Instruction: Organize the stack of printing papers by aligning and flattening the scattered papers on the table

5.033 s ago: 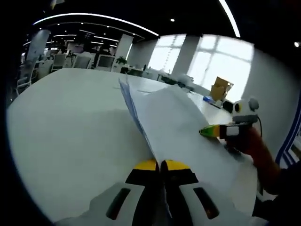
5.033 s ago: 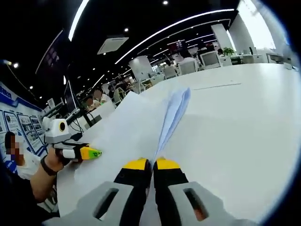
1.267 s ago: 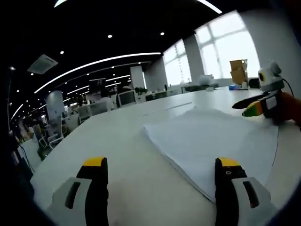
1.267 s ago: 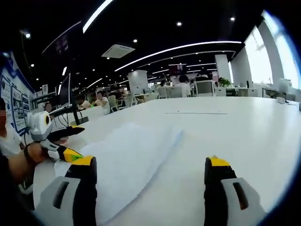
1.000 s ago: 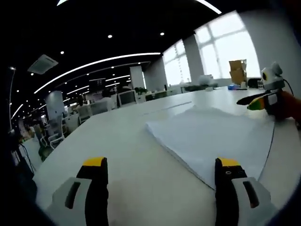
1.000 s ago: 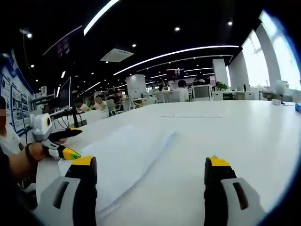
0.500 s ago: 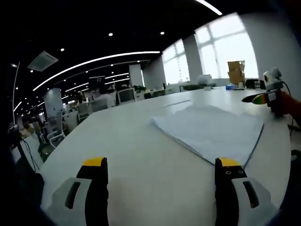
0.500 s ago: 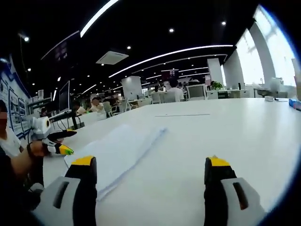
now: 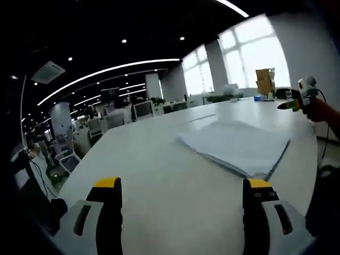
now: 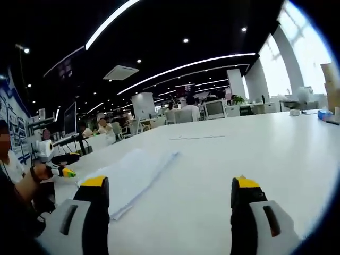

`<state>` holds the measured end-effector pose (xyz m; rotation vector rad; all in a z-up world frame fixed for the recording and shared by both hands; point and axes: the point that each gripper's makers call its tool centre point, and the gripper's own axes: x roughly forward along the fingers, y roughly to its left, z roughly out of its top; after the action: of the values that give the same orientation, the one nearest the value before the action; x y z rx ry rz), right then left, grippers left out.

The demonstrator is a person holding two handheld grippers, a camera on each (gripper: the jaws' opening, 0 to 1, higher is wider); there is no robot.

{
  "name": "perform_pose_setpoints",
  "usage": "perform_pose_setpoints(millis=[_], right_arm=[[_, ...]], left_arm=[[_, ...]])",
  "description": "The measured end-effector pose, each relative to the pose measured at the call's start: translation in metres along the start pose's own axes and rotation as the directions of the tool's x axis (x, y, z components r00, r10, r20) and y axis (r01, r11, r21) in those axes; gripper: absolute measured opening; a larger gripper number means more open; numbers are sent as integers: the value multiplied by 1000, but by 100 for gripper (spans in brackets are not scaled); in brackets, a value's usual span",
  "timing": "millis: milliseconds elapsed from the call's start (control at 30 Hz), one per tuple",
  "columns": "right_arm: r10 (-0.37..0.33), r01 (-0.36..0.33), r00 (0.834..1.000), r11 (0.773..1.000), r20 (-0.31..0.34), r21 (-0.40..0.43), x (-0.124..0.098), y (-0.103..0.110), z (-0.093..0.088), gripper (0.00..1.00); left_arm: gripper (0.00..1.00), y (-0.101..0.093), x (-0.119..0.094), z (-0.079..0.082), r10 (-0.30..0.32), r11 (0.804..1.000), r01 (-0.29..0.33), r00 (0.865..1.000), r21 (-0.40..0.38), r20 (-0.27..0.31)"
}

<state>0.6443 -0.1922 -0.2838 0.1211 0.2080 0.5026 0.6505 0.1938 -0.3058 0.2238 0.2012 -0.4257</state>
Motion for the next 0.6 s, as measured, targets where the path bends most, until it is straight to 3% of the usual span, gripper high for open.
perform_pose_setpoints(millis=[333,400,600], right_arm=[[15,-15,1000,1000,-8,26,-18,2,2,90],[-17,17,999,1000,-31,-4,-24,-1,2,90],[-54,54,998,998,-12,-23,-45,-2,12,90]], left_arm=[[97,4,-30,5,17,1000,-18,999,-11,-33],[97,9,-36,5,26,999,-27,999,-19,-44],[97,11,-51,9,22,999,-23,999,-26,-41]])
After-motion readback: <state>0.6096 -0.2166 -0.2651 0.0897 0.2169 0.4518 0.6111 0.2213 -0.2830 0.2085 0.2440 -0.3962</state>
